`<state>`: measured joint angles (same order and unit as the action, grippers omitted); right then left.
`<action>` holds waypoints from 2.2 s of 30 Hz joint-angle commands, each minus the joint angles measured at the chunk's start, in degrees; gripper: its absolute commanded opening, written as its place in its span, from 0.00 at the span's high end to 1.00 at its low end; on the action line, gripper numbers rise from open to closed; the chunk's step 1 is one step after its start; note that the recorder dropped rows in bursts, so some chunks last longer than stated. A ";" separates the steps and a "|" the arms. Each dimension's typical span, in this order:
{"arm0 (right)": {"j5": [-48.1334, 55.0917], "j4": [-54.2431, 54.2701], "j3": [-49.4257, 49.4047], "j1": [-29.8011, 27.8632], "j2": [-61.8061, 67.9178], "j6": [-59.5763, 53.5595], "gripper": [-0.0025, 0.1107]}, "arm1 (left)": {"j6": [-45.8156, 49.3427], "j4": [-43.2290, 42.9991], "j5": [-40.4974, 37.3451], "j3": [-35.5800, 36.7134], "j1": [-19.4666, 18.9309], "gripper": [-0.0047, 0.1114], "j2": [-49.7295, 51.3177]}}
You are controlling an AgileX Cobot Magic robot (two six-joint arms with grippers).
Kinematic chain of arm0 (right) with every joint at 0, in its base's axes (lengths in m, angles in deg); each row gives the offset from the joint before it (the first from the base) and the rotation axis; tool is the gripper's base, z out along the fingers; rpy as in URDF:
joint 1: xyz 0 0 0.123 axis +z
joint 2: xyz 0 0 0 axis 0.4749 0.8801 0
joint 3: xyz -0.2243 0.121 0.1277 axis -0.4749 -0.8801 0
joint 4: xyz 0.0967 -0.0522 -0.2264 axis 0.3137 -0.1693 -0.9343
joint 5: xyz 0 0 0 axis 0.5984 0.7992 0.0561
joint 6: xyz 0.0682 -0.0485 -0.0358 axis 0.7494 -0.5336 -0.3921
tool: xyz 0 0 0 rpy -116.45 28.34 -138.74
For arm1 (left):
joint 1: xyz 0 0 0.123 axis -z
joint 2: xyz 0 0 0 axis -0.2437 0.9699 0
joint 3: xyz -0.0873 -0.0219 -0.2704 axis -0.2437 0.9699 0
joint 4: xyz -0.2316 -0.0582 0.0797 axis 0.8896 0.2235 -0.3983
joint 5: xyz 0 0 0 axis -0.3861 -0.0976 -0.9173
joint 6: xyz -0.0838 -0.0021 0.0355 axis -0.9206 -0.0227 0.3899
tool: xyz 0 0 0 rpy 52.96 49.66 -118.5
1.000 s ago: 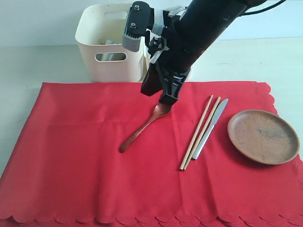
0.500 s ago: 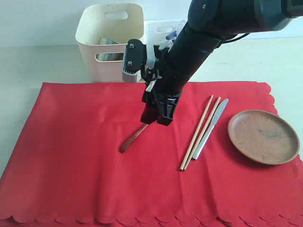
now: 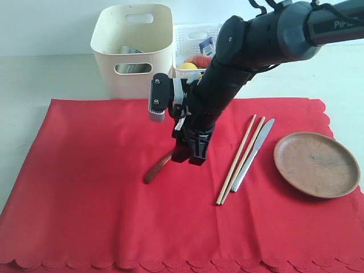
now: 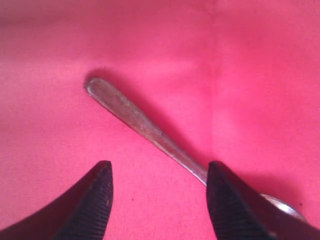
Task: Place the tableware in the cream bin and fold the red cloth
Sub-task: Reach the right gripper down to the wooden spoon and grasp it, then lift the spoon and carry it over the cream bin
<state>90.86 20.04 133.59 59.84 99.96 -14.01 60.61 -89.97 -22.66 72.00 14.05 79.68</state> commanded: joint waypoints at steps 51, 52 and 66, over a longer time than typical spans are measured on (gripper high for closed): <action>-16.46 -14.36 -0.09 9.85 -5.38 12.57 0.98 | -0.37 0.00 0.23 0.17 -0.10 0.94 -0.31; -18.48 -13.91 -0.09 9.85 -6.13 12.57 0.98 | -0.37 0.00 0.23 0.17 -0.10 0.94 -0.31; -61.56 -0.70 -0.09 9.85 -7.82 17.77 0.98 | -0.37 0.00 0.31 0.17 -0.10 0.94 -0.31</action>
<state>35.10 17.38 133.62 69.61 92.62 -0.29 60.61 -89.97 -22.66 72.00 14.05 79.68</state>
